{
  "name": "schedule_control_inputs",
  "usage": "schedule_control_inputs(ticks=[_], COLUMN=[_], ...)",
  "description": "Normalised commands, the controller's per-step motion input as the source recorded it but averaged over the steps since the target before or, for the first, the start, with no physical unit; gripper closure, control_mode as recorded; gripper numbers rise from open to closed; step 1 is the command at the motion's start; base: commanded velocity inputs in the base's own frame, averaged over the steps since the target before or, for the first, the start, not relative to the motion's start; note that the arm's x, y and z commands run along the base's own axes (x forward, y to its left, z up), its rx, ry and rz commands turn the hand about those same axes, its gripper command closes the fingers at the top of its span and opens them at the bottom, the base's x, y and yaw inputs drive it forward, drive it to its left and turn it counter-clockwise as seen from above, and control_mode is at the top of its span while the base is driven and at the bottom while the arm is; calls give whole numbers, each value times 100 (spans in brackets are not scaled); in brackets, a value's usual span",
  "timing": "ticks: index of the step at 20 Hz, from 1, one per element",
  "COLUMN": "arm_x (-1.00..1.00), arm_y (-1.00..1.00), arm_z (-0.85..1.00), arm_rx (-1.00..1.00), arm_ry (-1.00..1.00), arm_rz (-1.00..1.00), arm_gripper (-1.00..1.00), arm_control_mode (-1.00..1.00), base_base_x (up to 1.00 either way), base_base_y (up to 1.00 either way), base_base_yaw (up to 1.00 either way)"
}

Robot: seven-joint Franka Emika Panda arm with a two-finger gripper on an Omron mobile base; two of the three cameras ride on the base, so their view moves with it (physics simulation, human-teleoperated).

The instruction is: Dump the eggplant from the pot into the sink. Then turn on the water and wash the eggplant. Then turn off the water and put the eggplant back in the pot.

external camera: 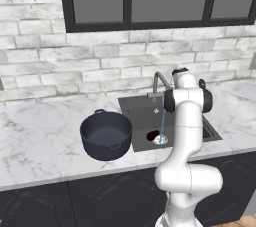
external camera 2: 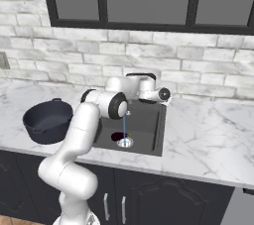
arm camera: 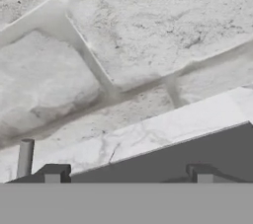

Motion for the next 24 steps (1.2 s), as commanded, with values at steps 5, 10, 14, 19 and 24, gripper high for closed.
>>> schedule_control_inputs(ticks=[5,10,14,19,24], arm_x=[31,17,0,-13,-10], arm_y=[8,15,35,63,55], arm_z=[-3,-3,-1,0,0], arm_rx=[0,0,3,5,4], arm_ry=[0,0,0,0,0], arm_rz=[12,13,15,16,14], arm_gripper=[-100,-100,-100,-100,-100], arm_control_mode=[-100,-100,-100,-100,-100], base_base_x=[0,0,0,0,0], base_base_y=[0,0,0,0,0], base_base_yaw=[0,0,0,0,0])
